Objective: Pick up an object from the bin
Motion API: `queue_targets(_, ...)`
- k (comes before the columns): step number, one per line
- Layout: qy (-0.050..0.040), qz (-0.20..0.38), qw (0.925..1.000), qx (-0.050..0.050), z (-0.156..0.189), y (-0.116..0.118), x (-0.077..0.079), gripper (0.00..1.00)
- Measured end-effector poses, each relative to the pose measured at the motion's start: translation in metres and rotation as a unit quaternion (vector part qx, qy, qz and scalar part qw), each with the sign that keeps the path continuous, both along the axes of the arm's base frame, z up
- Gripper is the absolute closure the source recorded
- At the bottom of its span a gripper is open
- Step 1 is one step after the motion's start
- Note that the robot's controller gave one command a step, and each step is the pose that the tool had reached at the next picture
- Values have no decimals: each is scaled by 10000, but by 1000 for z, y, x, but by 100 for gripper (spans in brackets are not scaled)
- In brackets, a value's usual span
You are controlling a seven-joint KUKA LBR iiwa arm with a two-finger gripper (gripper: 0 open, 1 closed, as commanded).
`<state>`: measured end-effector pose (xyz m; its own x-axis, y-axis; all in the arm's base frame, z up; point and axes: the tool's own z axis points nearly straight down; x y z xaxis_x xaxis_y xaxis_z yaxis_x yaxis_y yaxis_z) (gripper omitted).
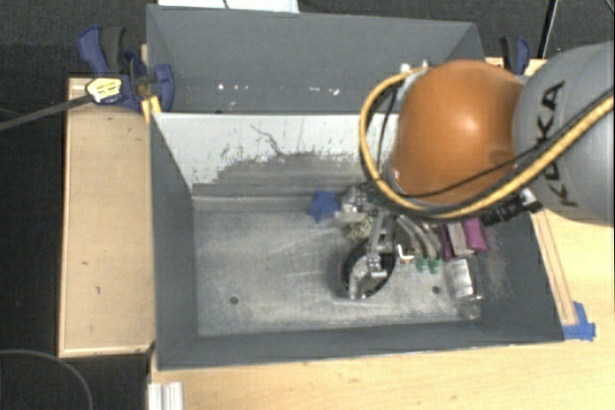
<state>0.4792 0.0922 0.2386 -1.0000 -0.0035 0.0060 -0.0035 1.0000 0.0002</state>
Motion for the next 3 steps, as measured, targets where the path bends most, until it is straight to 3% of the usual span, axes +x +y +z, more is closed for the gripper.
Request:
queue_targets(1,-66,1335,9910,18,-167,-112,41,0)
queue_targets(2,-55,2258,9742,10,-138,-76,55,0)
queue_targets(3,-50,1941,9810,14,-138,-95,61,0)
